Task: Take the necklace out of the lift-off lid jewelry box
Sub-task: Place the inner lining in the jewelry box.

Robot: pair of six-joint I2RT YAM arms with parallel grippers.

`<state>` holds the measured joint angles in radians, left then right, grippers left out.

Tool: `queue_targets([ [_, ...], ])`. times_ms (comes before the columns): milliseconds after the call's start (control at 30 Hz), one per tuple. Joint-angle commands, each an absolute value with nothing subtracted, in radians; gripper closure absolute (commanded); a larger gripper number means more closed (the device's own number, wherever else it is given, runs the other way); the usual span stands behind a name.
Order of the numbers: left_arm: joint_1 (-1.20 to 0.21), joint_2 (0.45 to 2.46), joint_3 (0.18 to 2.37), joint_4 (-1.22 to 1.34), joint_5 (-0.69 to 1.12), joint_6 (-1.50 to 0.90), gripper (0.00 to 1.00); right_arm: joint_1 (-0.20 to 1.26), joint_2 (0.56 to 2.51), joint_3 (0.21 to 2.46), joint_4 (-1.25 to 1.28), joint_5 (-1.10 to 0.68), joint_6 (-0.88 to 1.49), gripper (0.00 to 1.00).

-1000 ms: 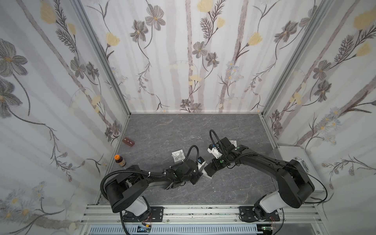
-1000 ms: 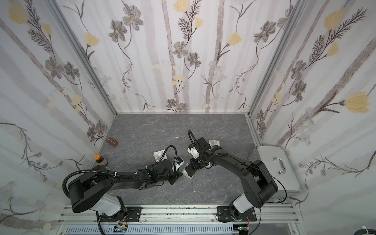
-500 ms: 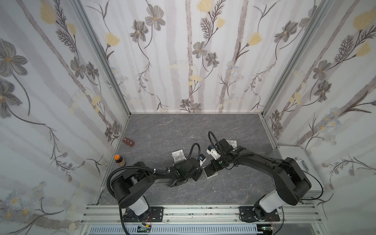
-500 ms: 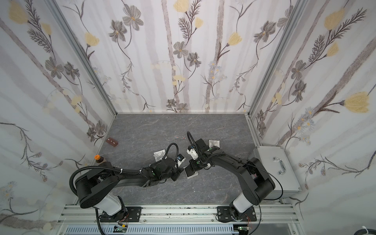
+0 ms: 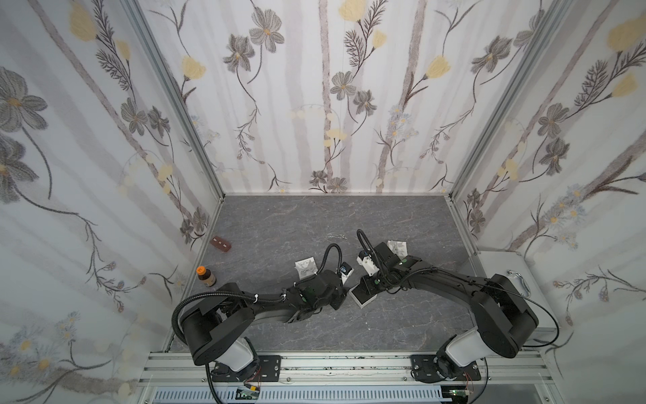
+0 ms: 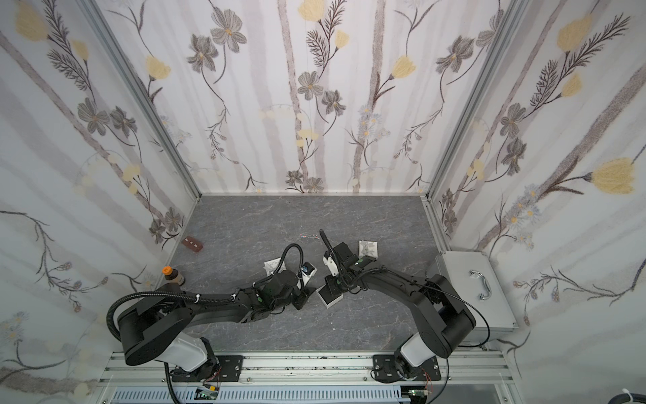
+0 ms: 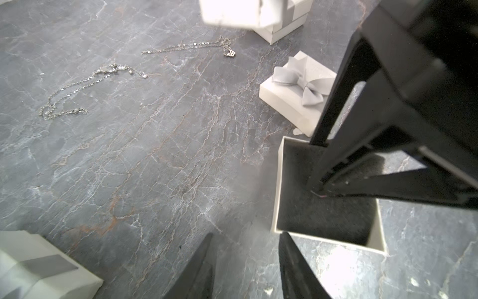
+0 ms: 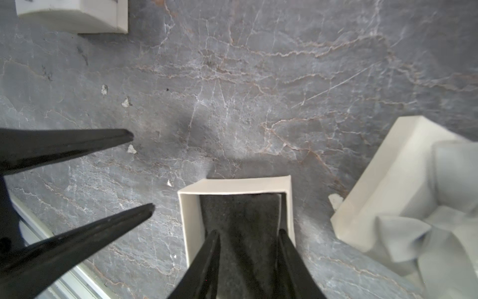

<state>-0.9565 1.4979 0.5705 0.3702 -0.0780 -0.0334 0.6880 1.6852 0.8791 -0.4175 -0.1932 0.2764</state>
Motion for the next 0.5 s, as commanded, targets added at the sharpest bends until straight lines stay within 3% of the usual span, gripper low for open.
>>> queue_targets([
  [0,-0.944,1.454,0.555,0.400,-0.086,-0.058,0.58,0.696,1.663,0.899,-0.428,-0.109,0.288,0.63],
  [233,-0.912,1.360,0.518,0.384,-0.072,-0.070,0.57,0.719,1.655,0.931,-0.487,-0.013,0.290,0.60],
  [467,-0.878,1.230,0.475,0.355,-0.057,-0.083,0.42,0.759,1.647,0.919,-0.448,-0.092,0.311,0.81],
])
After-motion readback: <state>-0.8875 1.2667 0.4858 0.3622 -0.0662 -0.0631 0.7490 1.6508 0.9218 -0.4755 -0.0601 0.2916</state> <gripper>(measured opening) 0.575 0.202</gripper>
